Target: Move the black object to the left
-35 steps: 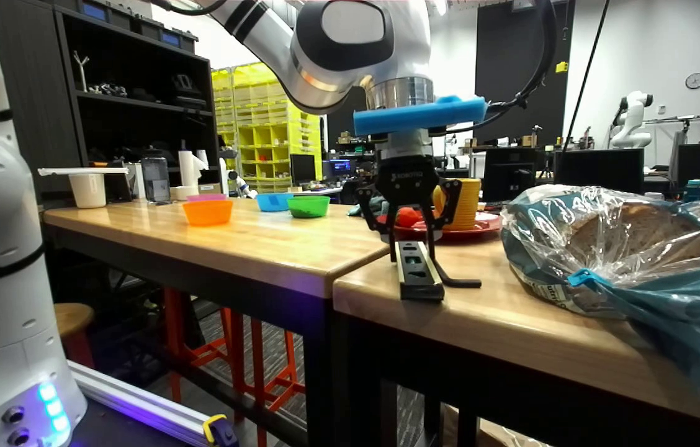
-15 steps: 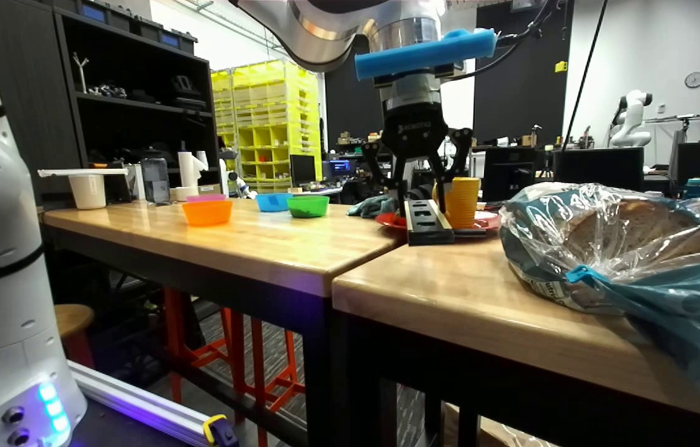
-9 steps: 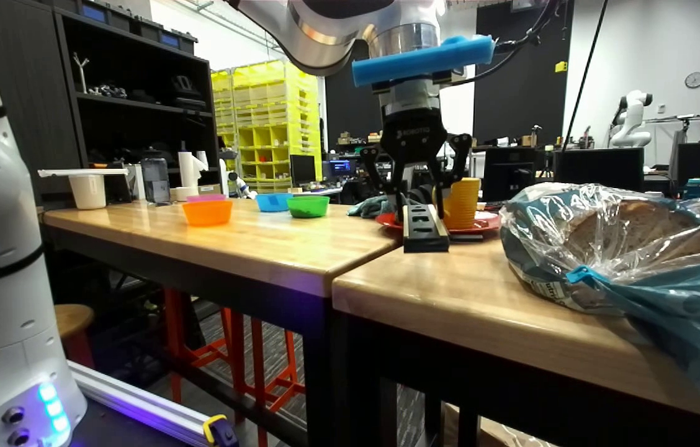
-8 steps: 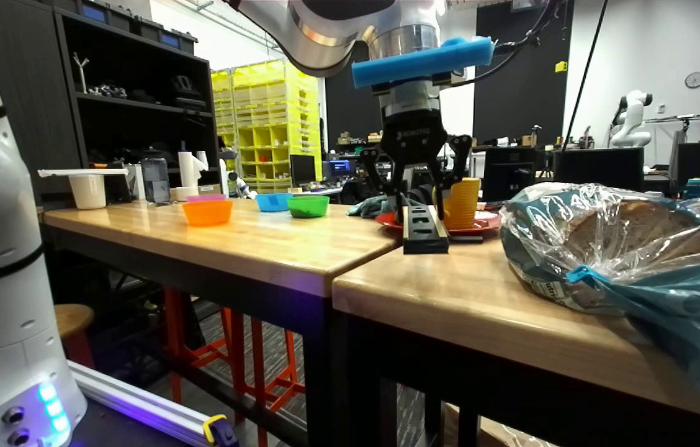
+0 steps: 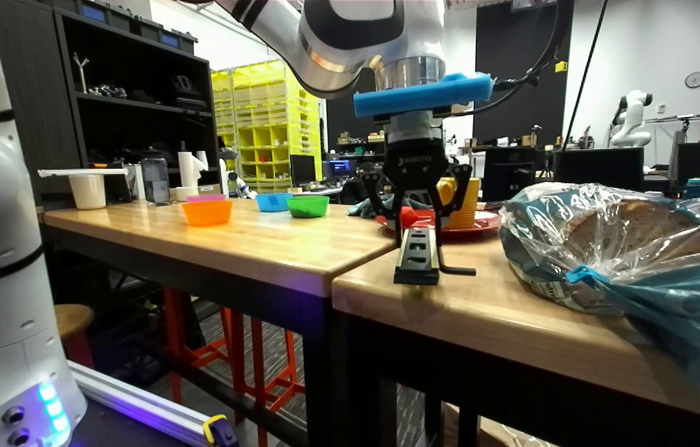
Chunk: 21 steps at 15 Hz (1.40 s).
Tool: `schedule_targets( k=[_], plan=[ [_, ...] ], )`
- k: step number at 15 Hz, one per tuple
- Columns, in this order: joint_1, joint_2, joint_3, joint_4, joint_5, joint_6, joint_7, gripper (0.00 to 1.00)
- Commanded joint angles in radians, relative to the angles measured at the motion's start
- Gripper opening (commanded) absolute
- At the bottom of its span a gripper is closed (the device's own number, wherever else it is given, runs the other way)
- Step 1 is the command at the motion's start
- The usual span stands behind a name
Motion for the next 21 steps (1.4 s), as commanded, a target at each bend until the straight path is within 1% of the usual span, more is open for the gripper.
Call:
schedule_targets(
  k=[1, 2, 3, 4, 6, 7, 8, 9, 10, 11, 12, 13, 14, 15, 16, 17, 19, 21],
  plan=[
    [-0.025, 0.013, 0.02, -0.002, 0.019, 0.012, 0.013, 0.39],
    [-0.026, 0.017, 0.022, -0.002, 0.022, 0.013, 0.014, 0.58],
    [-0.026, 0.021, 0.023, -0.001, 0.023, 0.012, 0.016, 0.73],
    [-0.026, 0.022, 0.024, -0.002, 0.023, 0.014, 0.017, 0.77],
    [-0.026, 0.022, 0.026, -0.002, 0.019, 0.017, 0.022, 0.89],
    [-0.026, 0.02, 0.028, -0.003, 0.019, 0.017, 0.024, 0.45],
    [-0.026, 0.018, 0.029, -0.004, 0.019, 0.018, 0.025, 0.51],
    [-0.026, 0.018, 0.03, -0.004, 0.02, 0.018, 0.025, 0.51],
    [-0.027, 0.019, 0.03, -0.003, 0.019, 0.018, 0.026, 0.45],
    [-0.027, 0.02, 0.03, -0.001, 0.02, 0.016, 0.028, 0.71],
    [-0.028, 0.022, 0.03, 0.0, 0.02, 0.016, 0.031, 0.84],
    [-0.028, 0.022, 0.029, -0.001, 0.021, 0.017, 0.031, 0.75],
    [-0.029, 0.023, 0.029, -0.002, 0.02, 0.016, 0.031, 0.74],
    [-0.029, 0.023, 0.029, -0.003, 0.019, 0.018, 0.033, 0.95],
    [-0.029, 0.023, 0.029, -0.002, 0.019, 0.018, 0.033, 0.96],
    [-0.029, 0.025, 0.029, -0.001, 0.02, 0.017, 0.036, 0.93],
    [-0.03, 0.029, 0.029, 0.002, 0.022, 0.013, 0.039, 1.0],
    [-0.031, 0.031, 0.03, 0.001, 0.024, 0.011, 0.043, 1.0]
  ],
)
